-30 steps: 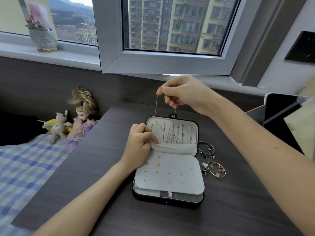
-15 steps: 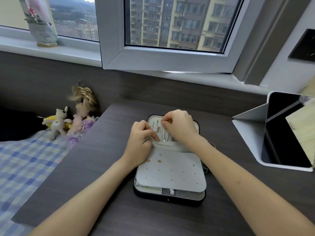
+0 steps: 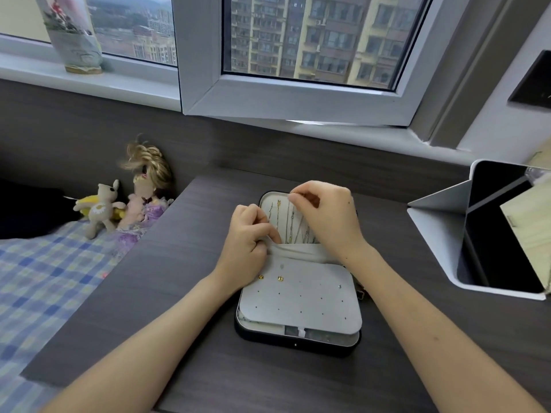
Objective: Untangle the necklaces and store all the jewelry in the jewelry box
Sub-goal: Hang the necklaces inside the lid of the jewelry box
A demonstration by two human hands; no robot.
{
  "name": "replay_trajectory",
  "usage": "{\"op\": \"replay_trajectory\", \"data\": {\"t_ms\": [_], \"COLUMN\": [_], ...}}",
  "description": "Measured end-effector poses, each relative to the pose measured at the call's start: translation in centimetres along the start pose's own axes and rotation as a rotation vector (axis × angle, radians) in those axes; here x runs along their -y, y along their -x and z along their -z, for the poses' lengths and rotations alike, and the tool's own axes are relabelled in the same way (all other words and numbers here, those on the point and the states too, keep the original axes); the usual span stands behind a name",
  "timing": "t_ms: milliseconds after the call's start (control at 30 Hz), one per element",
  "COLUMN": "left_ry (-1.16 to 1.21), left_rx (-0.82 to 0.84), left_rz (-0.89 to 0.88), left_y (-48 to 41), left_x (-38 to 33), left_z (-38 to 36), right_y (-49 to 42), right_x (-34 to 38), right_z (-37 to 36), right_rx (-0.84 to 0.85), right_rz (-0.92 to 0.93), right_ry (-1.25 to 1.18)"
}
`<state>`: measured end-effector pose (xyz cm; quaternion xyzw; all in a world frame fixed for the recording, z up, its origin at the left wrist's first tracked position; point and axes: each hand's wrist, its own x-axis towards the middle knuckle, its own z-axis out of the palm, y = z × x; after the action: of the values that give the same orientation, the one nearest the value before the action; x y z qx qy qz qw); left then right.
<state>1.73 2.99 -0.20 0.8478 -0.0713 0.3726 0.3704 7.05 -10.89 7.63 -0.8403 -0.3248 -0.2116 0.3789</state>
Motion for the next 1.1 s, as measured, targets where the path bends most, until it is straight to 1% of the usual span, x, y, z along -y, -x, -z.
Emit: {"op": "replay_trajectory", "data": {"t_ms": [133,233,367,467,567,700,933,1000,1100], "left_ry": [-0.005,0.002,0.007,0.013,0.016,0.019,0.022,0.018,0.017], "left_rx": [-0.003,-0.008,-0.015,-0.015,-0.021,-0.021,-0.005,-0.003,0.003], "left_rz": [-0.013,-0.021,-0.033,-0.03,-0.037,-0.029,-0.016,-0.019,-0.019], "left_y": [0.0,0.0,0.0,-0.1,-0.1,0.0,0.0,0.0,0.0], "left_x": [0.1,0.1,0.2,0.2,0.2,0.2,0.1,0.0,-0.1], "left_z": [-0.1,-0.1,-0.1,-0.2,-0.2,-0.2,-0.2,-0.1,-0.1], "right_y": [0.1,0.0,-0.3,-0.5,-1.0,-1.5,-1.8,-1.9,-1.9], "right_x": [-0.4,-0.9,-1.1,-1.4,-1.7,-2.1,-2.3,-2.4,-2.7], "right_z": [-1.4,-2.4,-3.3,-3.6,-3.5,-3.0,-2.5,-2.2,-1.8], "right_rx": [0.061,0.016,-0.132,-0.139,-0.128,-0.128,-0.204,-0.233,-0.24], "right_rz": [-0.001,0.046,0.279,0.44,0.517,0.553,0.586,0.572,0.515], "right_ry": [0.132,0.24,0.352,0.377,0.444,0.57,0.69,0.706,0.666]}}
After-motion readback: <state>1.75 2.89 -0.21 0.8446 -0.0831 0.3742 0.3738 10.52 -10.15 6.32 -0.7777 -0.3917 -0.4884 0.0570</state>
